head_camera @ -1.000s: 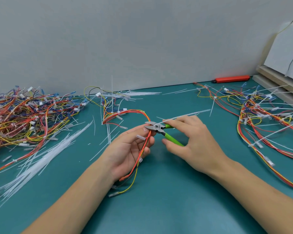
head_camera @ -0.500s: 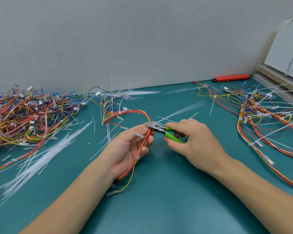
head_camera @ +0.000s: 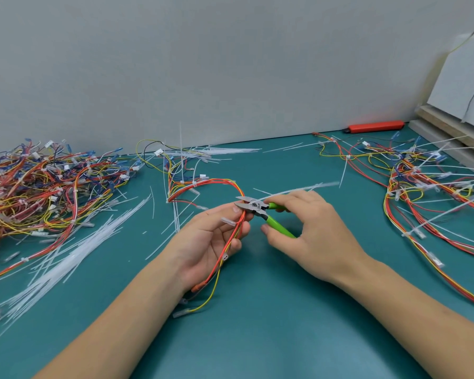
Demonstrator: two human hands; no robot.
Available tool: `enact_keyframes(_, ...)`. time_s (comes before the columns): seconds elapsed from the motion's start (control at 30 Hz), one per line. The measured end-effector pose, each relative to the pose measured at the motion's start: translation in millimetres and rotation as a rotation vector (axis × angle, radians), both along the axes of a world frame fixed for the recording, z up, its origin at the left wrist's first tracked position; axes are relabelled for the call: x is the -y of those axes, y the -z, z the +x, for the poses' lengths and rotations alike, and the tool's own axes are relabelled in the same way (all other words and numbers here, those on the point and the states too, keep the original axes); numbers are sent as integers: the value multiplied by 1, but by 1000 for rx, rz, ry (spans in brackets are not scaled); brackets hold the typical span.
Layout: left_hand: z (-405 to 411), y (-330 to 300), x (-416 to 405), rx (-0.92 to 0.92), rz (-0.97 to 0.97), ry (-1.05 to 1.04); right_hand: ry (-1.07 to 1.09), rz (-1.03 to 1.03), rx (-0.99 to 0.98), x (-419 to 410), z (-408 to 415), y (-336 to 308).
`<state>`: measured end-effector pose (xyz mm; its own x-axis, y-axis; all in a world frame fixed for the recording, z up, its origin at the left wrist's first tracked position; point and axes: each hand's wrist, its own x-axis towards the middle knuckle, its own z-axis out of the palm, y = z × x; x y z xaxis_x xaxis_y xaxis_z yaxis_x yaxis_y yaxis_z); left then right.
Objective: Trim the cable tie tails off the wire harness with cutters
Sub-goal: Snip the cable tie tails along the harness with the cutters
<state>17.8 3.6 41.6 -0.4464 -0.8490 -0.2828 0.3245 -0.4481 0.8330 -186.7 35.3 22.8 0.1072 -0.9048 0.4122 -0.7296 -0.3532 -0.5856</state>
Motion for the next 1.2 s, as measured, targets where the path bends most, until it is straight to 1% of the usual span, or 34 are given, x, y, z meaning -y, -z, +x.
enact_keyframes(0.47, 0, 2, 0, -17, -7, 0, -14, 19, 19, 1, -2, 1)
enact_keyframes(0.63, 0, 3, 1, -26, -16, 3, 33, 20, 27, 4, -6, -2)
enact_keyframes(0.73, -1, 4, 1, -18, -29, 8, 18, 21, 22, 2, -7, 1)
enact_keyframes(0.97, -1, 3, 1, -10, -8, -1, 78, 6, -89, 0, 2, 3)
enact_keyframes(1.2, -1, 4, 1, 5, -36, 3, 62, 25, -80, 0, 0, -1)
